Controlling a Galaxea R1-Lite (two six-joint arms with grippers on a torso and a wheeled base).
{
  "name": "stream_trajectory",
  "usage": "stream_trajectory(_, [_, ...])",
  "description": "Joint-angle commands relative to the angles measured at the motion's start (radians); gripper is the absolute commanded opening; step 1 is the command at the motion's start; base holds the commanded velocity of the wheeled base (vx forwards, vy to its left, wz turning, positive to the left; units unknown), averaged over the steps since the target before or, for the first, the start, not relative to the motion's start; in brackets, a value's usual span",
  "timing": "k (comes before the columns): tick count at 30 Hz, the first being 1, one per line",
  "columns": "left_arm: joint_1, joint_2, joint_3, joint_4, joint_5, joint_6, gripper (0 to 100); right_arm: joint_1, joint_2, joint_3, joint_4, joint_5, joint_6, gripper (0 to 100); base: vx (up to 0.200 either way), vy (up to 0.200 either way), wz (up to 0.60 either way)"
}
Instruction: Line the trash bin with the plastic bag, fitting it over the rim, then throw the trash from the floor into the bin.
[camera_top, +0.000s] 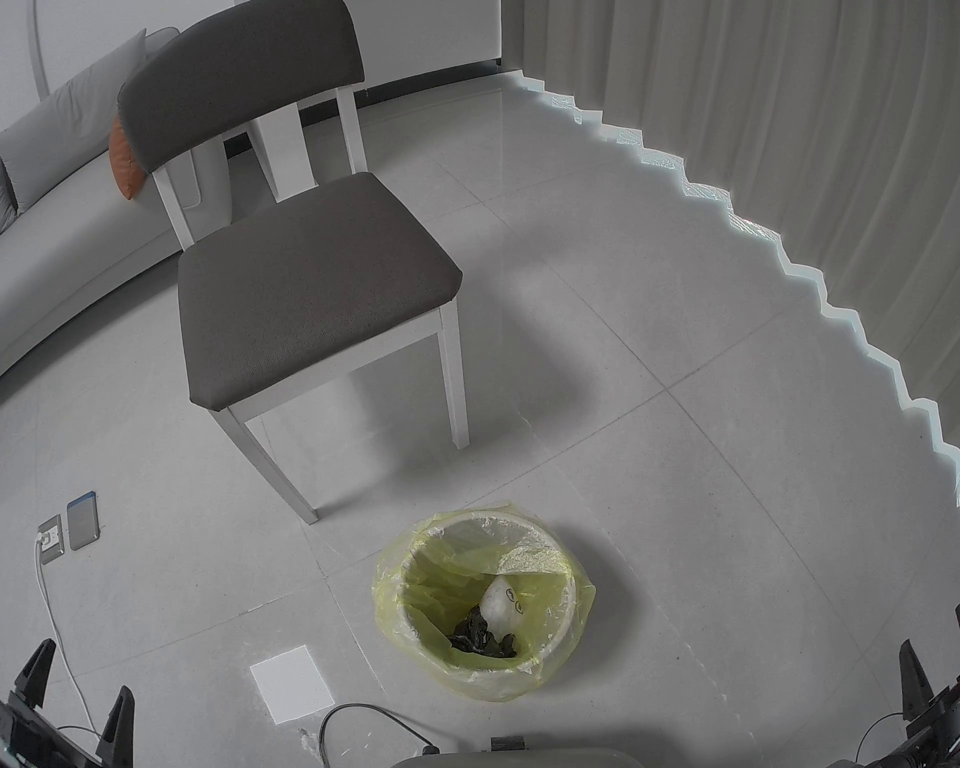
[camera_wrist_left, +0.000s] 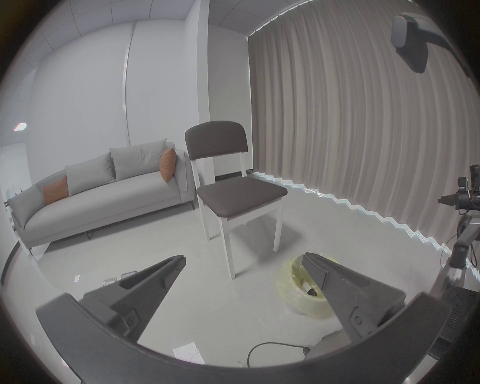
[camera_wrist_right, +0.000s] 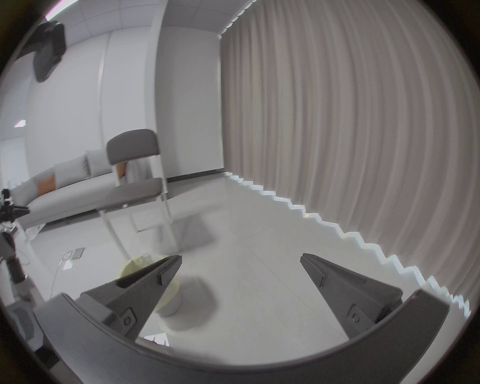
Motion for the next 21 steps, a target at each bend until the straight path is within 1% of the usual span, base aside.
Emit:
stream_trajectory(1, [0.002, -0.015, 0.012, -0.005, 0.025, -0.027, 100, 0.002, -0.012, 0.026, 0.001, 0.037, -0.012, 100, 0.0, 0.0, 0.0])
stream_trajectory(2, [0.002, -0.015, 0.031, -0.003, 0.06, -0.04, 100, 0.002, -0.012, 0.026, 0.001, 0.02, 0.009, 100, 0.0, 0.0, 0.0])
stream_trajectory(3, [0.002, -0.015, 0.034, -0.014, 0.066, -0.041, 100, 0.002, -0.012, 0.026, 0.002, 0.015, 0.012, 100, 0.0, 0.0, 0.0])
stream_trajectory(4, [0.002, -0.015, 0.038, -0.032, 0.111, -0.081, 100, 0.002, -0.012, 0.026, 0.001, -0.023, 0.023, 100, 0.0, 0.0, 0.0])
stream_trajectory(6, [0.002, -0.015, 0.038, -0.04, 0.109, -0.093, 100, 0.002, -0.012, 0.027, 0.001, -0.032, 0.027, 100, 0.0, 0.0, 0.0])
stream_trajectory(8, [0.0, -0.015, 0.038, -0.038, 0.1, -0.058, 100, 0.001, -0.012, 0.027, 0.001, -0.034, 0.027, 100, 0.0, 0.0, 0.0])
stream_trajectory(9, [0.0, -0.015, 0.038, -0.038, 0.098, -0.057, 100, 0.001, -0.012, 0.026, 0.001, -0.031, 0.021, 100, 0.0, 0.0, 0.0])
stream_trajectory(12, [0.0, -0.015, 0.038, -0.038, 0.098, -0.063, 100, 0.002, -0.012, 0.026, 0.002, -0.016, -0.005, 100, 0.0, 0.0, 0.0])
stream_trajectory(16, [0.0, -0.015, 0.038, -0.038, 0.1, -0.087, 100, 0.002, -0.012, 0.026, 0.001, -0.014, -0.002, 100, 0.0, 0.0, 0.0])
stream_trajectory(21, [0.0, -0.015, 0.038, -0.038, 0.098, -0.072, 100, 0.002, -0.012, 0.026, 0.001, -0.014, 0.001, 100, 0.0, 0.0, 0.0])
